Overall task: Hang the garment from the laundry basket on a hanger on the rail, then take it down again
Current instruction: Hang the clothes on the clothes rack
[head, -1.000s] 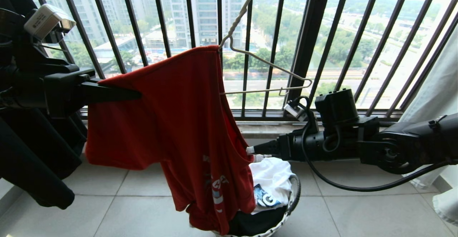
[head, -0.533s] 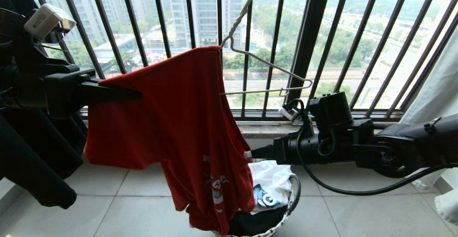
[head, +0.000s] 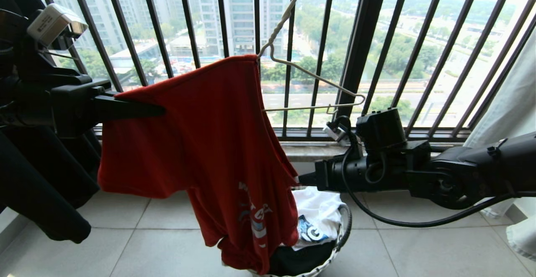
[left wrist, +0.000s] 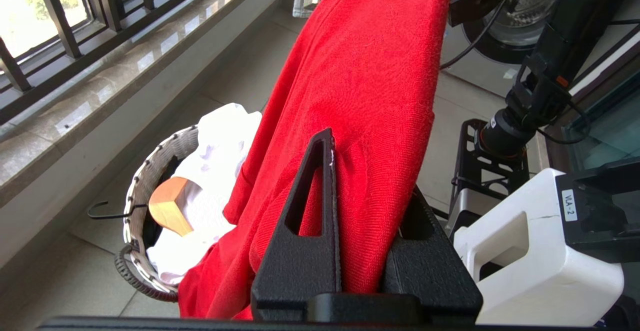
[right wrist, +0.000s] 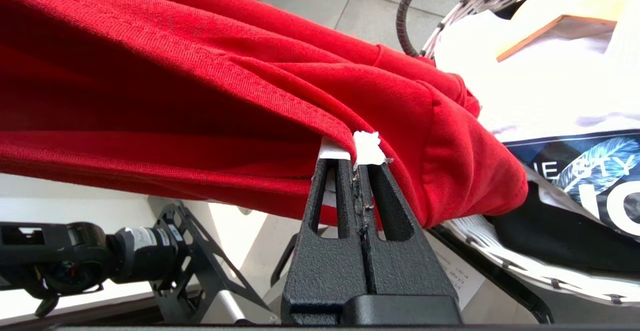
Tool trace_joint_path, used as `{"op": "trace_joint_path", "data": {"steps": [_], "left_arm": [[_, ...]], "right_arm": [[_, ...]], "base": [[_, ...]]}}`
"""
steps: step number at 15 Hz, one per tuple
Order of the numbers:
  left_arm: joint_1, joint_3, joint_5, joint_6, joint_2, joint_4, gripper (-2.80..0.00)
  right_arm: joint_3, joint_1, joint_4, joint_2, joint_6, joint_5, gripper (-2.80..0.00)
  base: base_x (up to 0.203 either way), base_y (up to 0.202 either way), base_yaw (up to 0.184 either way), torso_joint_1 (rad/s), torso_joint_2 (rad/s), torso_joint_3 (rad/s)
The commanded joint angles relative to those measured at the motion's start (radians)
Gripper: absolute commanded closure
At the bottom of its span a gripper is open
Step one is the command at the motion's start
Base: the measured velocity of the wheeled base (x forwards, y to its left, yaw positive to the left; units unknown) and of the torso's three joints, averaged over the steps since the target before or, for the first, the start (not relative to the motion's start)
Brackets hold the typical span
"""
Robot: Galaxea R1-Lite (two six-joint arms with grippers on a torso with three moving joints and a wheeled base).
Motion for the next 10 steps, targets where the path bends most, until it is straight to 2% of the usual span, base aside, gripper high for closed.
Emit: {"op": "trace_joint_path", "data": {"steps": [1, 3, 5, 10], "left_arm": [[0.006, 0.000, -0.006, 0.002, -0.004, 0.003, 0.00], [0.007, 0.003, -0.023, 0.003, -0.010, 0.003, 0.00], [0.020, 0.002, -0.056, 0.003, -0.009, 0.003, 0.00], [0.027, 0.000, -0.057, 0.002, -0.007, 0.003, 0.00]], "right_arm": [[-0.001, -0.005, -0.030, 0.004, 0.006, -0.022, 0.00], [-0.001, -0.010, -0.057, 0.009, 0.007, -0.063, 0.00], [-0.002, -0.035, -0.057, 0.007, 0.006, -0.064, 0.00], [-0.020, -0.093, -0.058, 0.000, 0.007, -0.063, 0.00]], "base": [[0.000, 0.000, 0.000, 0.000, 0.00, 0.000], [0.000, 0.000, 0.000, 0.000, 0.00, 0.000], [0.000, 0.000, 0.000, 0.000, 0.00, 0.000], [0.000, 0.000, 0.000, 0.000, 0.00, 0.000]]}}
